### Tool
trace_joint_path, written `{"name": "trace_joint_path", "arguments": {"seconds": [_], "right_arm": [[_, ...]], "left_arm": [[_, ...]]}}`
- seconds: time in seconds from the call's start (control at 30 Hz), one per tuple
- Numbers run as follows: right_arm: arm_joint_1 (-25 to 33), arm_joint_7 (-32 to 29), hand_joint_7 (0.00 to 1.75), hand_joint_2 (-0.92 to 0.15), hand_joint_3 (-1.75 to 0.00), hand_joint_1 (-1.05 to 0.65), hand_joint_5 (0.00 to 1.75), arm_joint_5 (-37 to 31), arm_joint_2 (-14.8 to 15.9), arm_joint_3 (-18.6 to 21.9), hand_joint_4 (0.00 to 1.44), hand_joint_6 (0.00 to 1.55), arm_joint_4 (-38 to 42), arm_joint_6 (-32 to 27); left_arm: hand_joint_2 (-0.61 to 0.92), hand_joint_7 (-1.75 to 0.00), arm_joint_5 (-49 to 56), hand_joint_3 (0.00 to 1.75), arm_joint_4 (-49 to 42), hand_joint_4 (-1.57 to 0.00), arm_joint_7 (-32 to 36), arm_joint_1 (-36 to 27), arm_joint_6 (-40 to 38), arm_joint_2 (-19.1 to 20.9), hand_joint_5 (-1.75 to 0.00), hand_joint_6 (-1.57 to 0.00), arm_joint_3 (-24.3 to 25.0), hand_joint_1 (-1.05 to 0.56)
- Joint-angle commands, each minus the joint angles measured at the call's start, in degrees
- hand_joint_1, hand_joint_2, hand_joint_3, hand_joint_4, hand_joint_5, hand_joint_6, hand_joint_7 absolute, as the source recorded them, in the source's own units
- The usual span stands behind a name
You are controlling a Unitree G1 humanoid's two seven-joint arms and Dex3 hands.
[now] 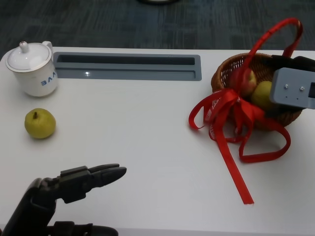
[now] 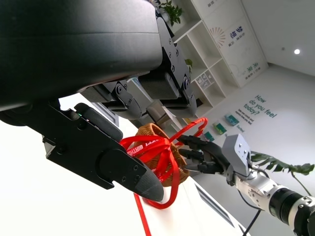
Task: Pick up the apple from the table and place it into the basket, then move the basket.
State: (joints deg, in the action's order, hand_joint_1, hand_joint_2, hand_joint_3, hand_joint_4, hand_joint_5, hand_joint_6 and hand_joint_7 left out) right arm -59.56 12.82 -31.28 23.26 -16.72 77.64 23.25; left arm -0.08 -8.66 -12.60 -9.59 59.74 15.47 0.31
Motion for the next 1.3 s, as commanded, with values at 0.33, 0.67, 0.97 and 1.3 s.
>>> {"name": "trace_joint_path", "arguments": {"seconds": [0.33, 0.67, 0.97, 1.3], "right_arm": [[10.74, 3.87, 0.01, -0.74, 0.0, -0.88, 0.02, 8.28, 5.75, 4.45, 0.23, 0.19, -7.7, 19.03], [20.53, 9.13, 0.02, -0.74, 0.0, -0.83, 0.02, 17.13, 6.69, 8.07, 0.28, 0.26, -18.21, 26.57], [32.39, 16.54, 0.04, -0.74, 0.0, -0.58, 0.04, 32.03, 0.94, 10.2, 0.55, 0.51, -32.64, 33.03], [39.54, 22.61, 0.02, -0.78, -0.01, -0.45, 0.02, 40.78, -6.46, 8.2, 0.72, 0.67, -41.11, 35.93]], "left_arm": [[0.71, 0.0, -1.19, 0.0, -1.08, -0.74, -1.41, 2.46, -0.9, 2.55, 0.0, -0.73, 0.12, -0.48], [0.73, 0.0, -1.91, 0.01, -3.73, -0.75, -2.44, 4.67, -0.05, 2.6, 0.0, -0.73, 0.13, -0.5], [0.74, -0.01, -3.14, 0.0, -5.02, -0.76, -3.08, 6.61, -0.53, 2.67, 0.0, -0.75, 0.09, -0.53], [0.75, 0.0, -4.79, 0.0, -4.44, -0.76, -4.16, 6.93, -1.69, 2.98, 0.0, -0.75, -0.07, -0.54]]}}
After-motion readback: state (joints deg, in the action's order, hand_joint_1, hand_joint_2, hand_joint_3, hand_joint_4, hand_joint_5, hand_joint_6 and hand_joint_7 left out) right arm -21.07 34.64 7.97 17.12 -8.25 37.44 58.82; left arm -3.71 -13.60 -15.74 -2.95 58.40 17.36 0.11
